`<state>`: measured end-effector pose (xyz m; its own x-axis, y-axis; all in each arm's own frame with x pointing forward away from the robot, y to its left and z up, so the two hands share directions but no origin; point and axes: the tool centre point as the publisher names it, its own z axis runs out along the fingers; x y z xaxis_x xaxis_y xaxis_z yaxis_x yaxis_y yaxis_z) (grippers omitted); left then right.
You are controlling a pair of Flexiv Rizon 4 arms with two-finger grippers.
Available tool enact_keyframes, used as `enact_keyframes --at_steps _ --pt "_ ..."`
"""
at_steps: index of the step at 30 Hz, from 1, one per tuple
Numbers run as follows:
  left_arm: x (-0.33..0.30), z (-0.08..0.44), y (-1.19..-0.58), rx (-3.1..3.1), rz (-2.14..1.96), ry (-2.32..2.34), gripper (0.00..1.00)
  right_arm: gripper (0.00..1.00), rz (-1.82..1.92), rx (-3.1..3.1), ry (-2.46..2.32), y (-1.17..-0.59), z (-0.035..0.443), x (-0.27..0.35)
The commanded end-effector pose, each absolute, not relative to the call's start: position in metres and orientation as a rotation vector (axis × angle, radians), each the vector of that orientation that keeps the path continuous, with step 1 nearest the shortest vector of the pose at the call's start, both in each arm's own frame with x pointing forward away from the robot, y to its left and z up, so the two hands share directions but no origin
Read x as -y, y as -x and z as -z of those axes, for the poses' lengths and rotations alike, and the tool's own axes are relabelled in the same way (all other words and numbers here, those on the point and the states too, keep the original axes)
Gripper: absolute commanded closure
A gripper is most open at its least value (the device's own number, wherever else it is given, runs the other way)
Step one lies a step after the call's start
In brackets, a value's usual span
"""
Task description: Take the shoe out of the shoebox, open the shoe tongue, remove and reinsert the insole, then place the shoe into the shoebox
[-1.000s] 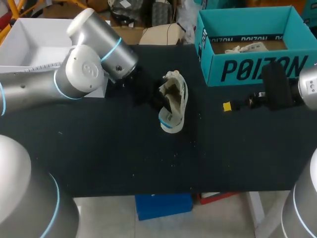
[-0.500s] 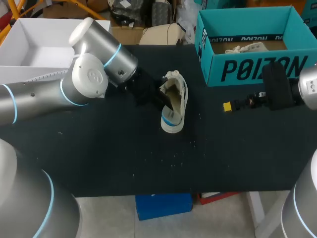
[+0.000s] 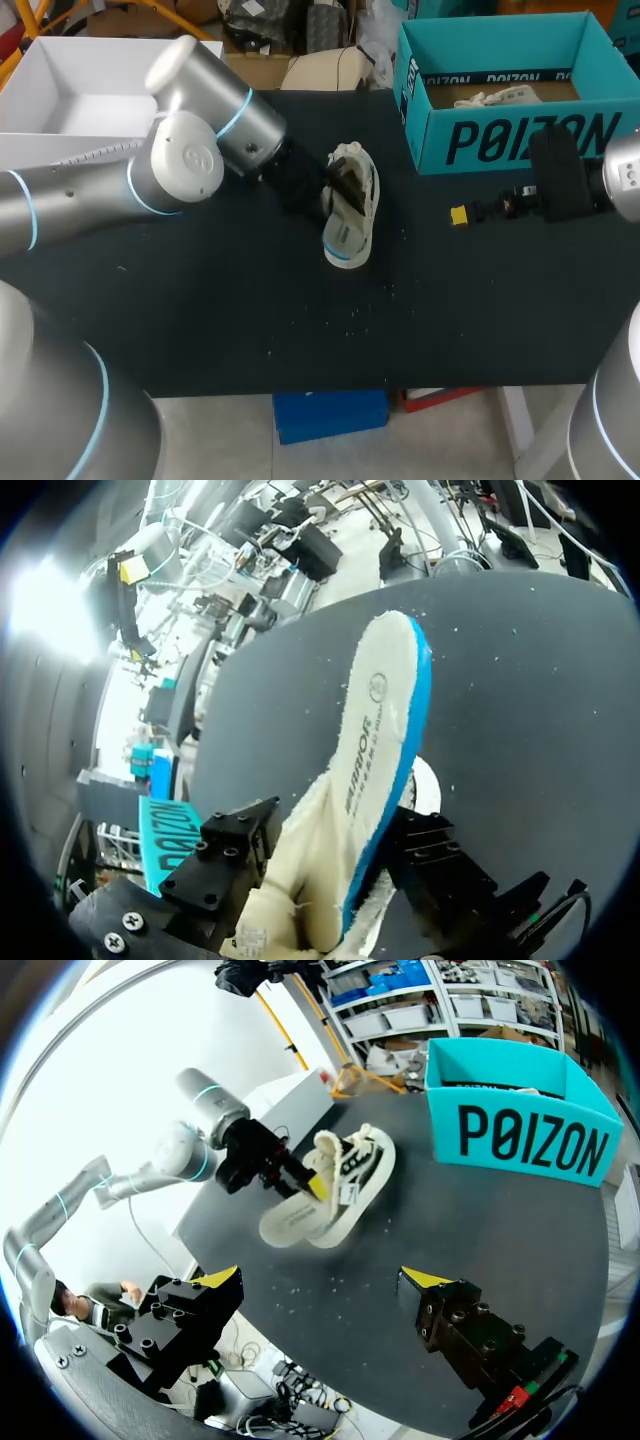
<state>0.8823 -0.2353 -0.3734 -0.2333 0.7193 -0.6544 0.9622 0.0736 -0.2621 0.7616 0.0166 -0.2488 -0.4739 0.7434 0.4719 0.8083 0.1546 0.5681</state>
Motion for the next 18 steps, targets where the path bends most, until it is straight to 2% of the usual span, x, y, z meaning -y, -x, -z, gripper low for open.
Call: enact_keyframes --at_steps 1,6,11,18 --pt "0.223 0.355 -0.865 -2.006 0.927 -1.668 0.45 0.0 1.224 2.326 1.569 -0.762 0.248 -0.018" --pt "0.218 0.349 -0.853 -2.001 0.936 -1.662 0.54 0.0 1.224 2.326 1.569 -0.762 0.248 -0.018" --pt "0.213 0.35 -0.841 -2.028 0.936 -1.675 0.58 0.0 1.224 2.326 1.569 -0.762 0.248 -0.018" --pt "0.204 0.347 -0.838 -2.04 0.939 -1.645 0.73 0.0 1.224 2.326 1.569 -0.762 0.248 -0.018"
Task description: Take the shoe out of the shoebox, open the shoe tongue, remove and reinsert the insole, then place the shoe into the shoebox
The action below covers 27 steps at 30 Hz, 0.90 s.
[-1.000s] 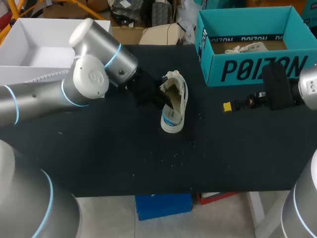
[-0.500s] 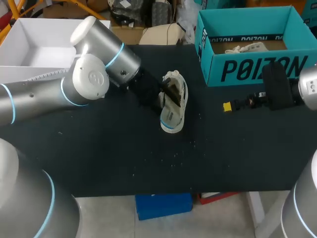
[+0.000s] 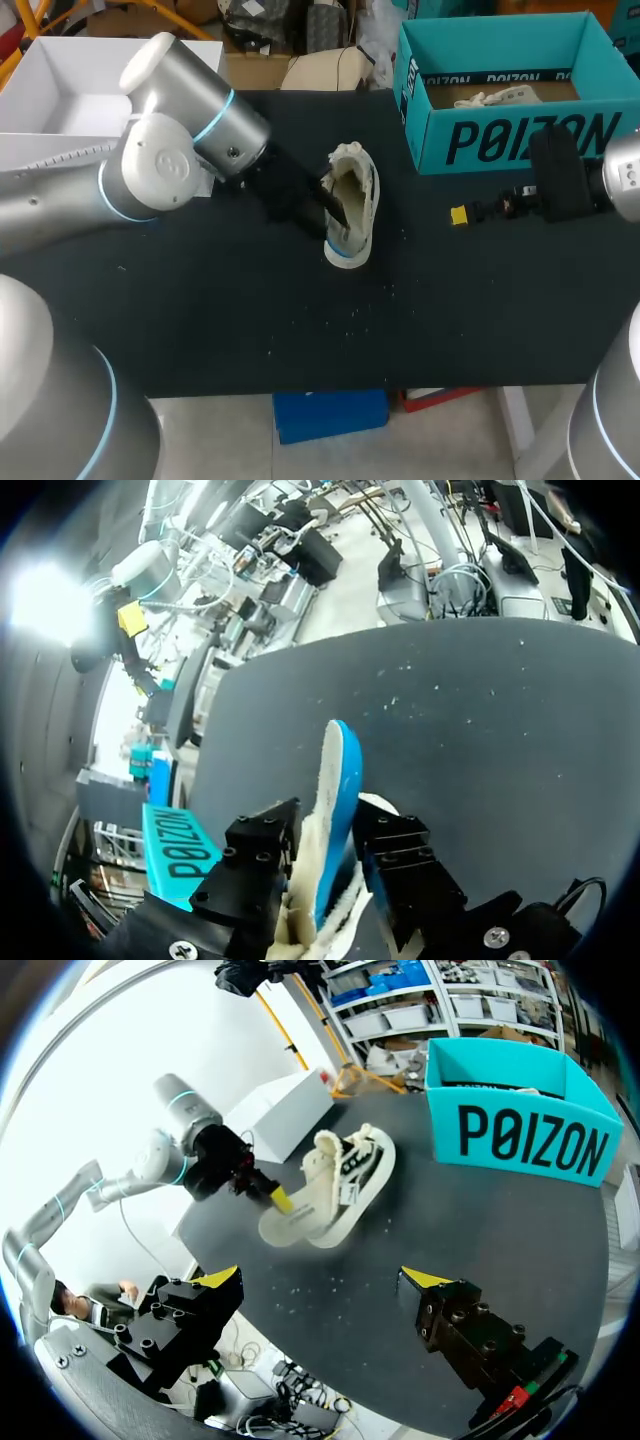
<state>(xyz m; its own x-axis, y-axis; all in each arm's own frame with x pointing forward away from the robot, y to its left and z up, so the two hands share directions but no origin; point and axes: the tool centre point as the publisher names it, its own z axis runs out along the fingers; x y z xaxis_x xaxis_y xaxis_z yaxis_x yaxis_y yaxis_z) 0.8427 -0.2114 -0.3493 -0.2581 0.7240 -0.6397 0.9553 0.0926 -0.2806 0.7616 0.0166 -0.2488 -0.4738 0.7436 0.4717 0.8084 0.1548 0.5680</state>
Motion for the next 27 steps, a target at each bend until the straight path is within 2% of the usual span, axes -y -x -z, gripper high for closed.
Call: enact_keyframes --at_steps 1,2,5,27 --pt "0.203 0.347 -0.839 -2.043 0.939 -1.638 0.76 0.0 1.224 2.326 1.569 -0.762 0.248 -0.018" --pt "0.202 0.347 -0.839 -2.043 0.94 -1.637 0.78 0.0 1.224 2.326 1.569 -0.762 0.248 -0.018" --pt "0.201 0.349 -0.839 -2.043 0.948 -1.634 1.0 0.0 1.224 2.326 1.569 -0.762 0.248 -0.018" --pt "0.21 0.375 -0.878 -2.084 0.874 -1.568 1.0 0.0 1.224 2.326 1.569 -0.762 0.248 -0.018"
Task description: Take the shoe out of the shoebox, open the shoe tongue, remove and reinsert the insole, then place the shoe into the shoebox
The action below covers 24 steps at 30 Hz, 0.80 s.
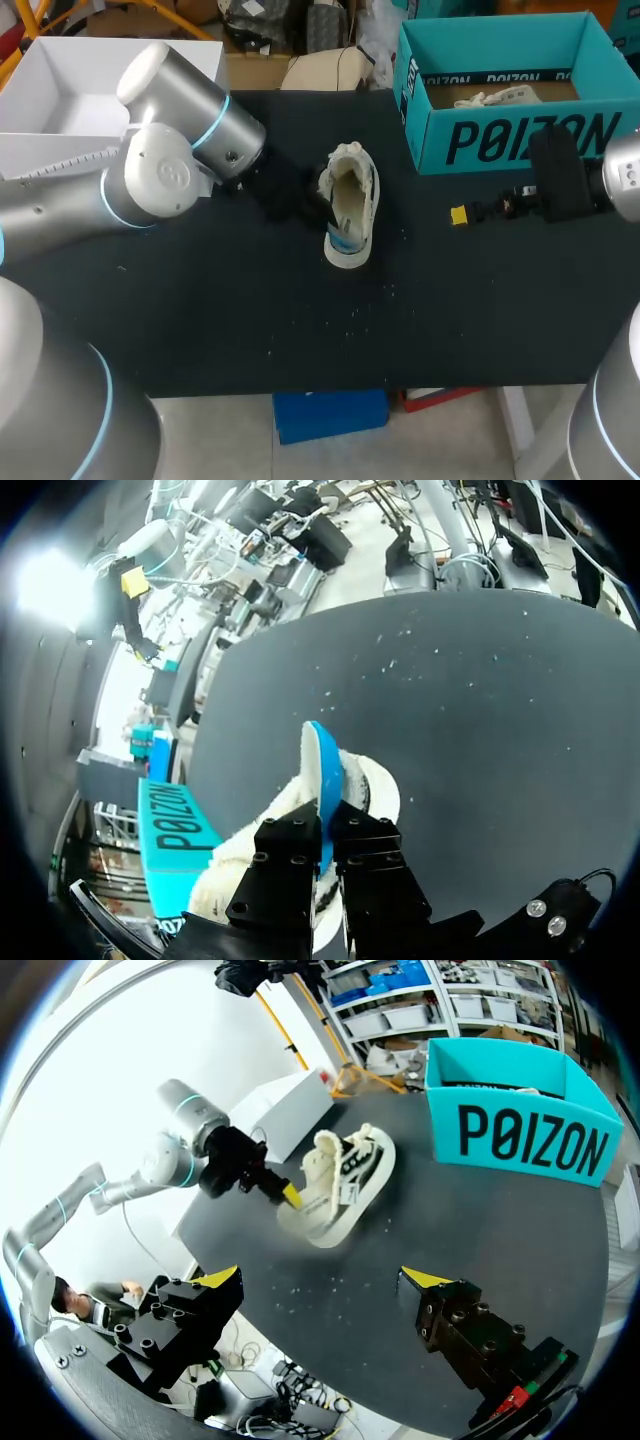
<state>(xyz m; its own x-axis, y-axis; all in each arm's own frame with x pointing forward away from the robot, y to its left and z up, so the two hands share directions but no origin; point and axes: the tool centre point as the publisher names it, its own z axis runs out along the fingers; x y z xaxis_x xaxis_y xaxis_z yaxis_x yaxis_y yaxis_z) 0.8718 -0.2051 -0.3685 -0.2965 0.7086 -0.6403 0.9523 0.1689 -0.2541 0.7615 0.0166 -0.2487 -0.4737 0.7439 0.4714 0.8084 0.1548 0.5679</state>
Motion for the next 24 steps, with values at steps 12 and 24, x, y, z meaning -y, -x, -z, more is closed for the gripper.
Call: enact_keyframes --at_steps 12,24 --pt "0.218 0.385 -0.899 -2.107 0.759 -1.523 1.0 0.0 1.224 2.326 1.569 -0.762 0.248 -0.018" --pt "0.228 0.387 -0.902 -2.109 0.648 -1.583 0.98 0.0 1.224 2.326 1.569 -0.762 0.248 -0.018"
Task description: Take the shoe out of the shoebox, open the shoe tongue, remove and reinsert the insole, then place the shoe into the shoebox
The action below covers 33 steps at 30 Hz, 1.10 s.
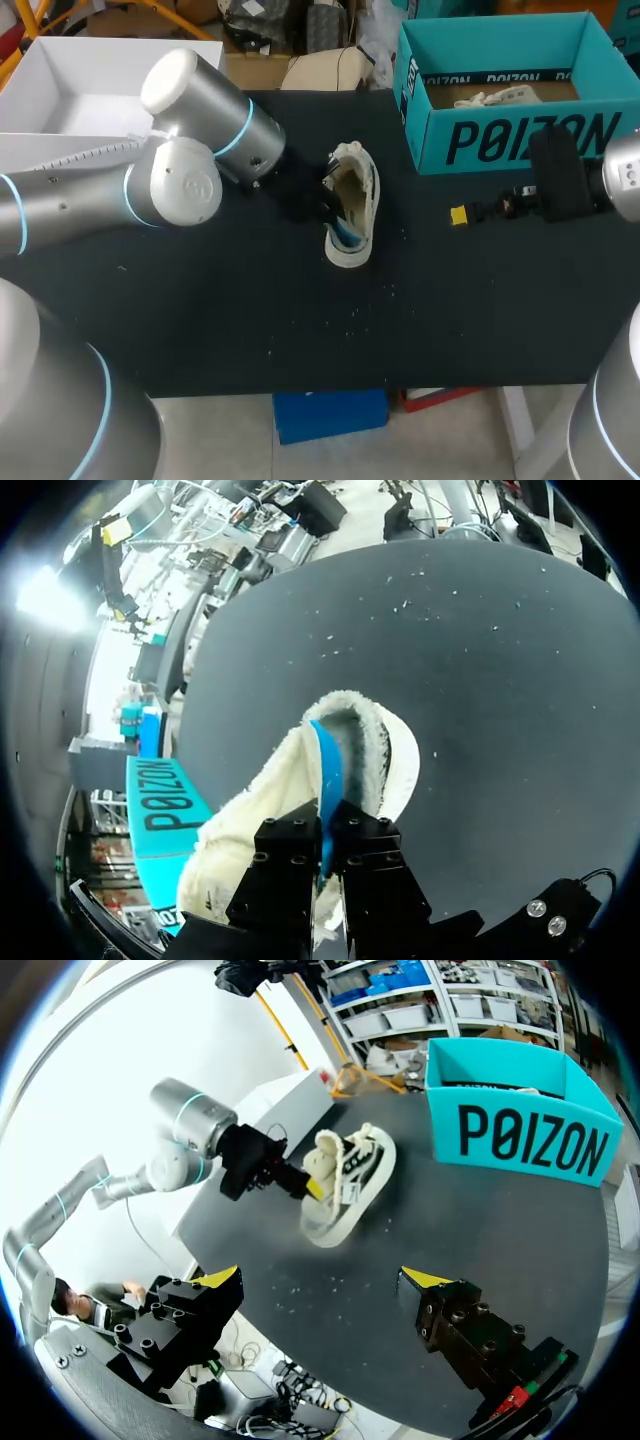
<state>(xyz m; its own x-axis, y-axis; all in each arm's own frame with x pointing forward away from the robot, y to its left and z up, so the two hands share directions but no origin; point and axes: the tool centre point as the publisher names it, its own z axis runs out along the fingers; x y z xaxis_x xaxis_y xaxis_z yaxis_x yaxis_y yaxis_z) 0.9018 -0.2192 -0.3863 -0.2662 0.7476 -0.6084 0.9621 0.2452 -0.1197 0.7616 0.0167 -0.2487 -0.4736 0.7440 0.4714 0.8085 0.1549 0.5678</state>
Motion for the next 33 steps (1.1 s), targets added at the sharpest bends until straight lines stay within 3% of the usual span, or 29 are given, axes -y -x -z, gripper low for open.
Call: enact_keyframes --at_steps 1,8,9,10,13,14,15,16,21,22,25,27,30,33 --pt "0.229 0.388 -0.9 -2.111 0.626 -1.602 0.98 0.0 1.224 2.326 1.569 -0.762 0.248 -0.018" --pt "0.227 0.4 -0.896 -2.134 0.5 -1.699 0.9 0.0 1.224 2.326 1.569 -0.762 0.248 -0.018" --pt "0.227 0.4 -0.896 -2.135 0.5 -1.699 0.83 0.0 1.224 2.326 1.569 -0.762 0.248 -0.018" --pt "0.226 0.399 -0.896 -2.137 0.506 -1.695 0.69 0.0 1.224 2.326 1.569 -0.762 0.248 -0.018" --pt "0.224 0.392 -0.895 -2.132 0.52 -1.674 0.63 0.0 1.224 2.326 1.569 -0.762 0.248 -0.018" --pt "0.224 0.387 -0.893 -2.129 0.535 -1.659 0.54 0.0 1.224 2.326 1.569 -0.762 0.248 -0.018" --pt "0.223 0.383 -0.893 -2.125 0.545 -1.649 0.12 0.0 1.224 2.326 1.569 -0.762 0.248 -0.018" --pt "0.222 0.378 -0.892 -2.119 0.561 -1.641 0.0 0.0 1.224 2.326 1.569 -0.762 0.248 -0.018" --pt "0.216 0.349 -0.891 -2.083 0.601 -1.591 0.0 0.0 1.224 2.326 1.569 -0.762 0.248 -0.018" --pt "0.215 0.346 -0.892 -2.077 0.578 -1.585 0.02 0.0 1.224 2.326 1.569 -0.762 0.248 -0.018" --pt "0.216 0.344 -0.894 -2.075 0.579 -1.564 0.34 0.0 1.224 2.326 1.569 -0.762 0.248 -0.018" --pt "0.219 0.349 -0.89 -2.098 0.574 -1.58 0.43 0.0 1.224 2.326 1.569 -0.762 0.248 -0.018" --pt "0.222 0.362 -0.891 -2.118 0.473 -1.639 0.66 0.0 1.224 2.326 1.569 -0.762 0.248 -0.018" --pt "0.222 0.372 -0.893 -2.129 0.392 -1.677 1.0 0.0 1.224 2.326 1.569 -0.762 0.248 -0.018"
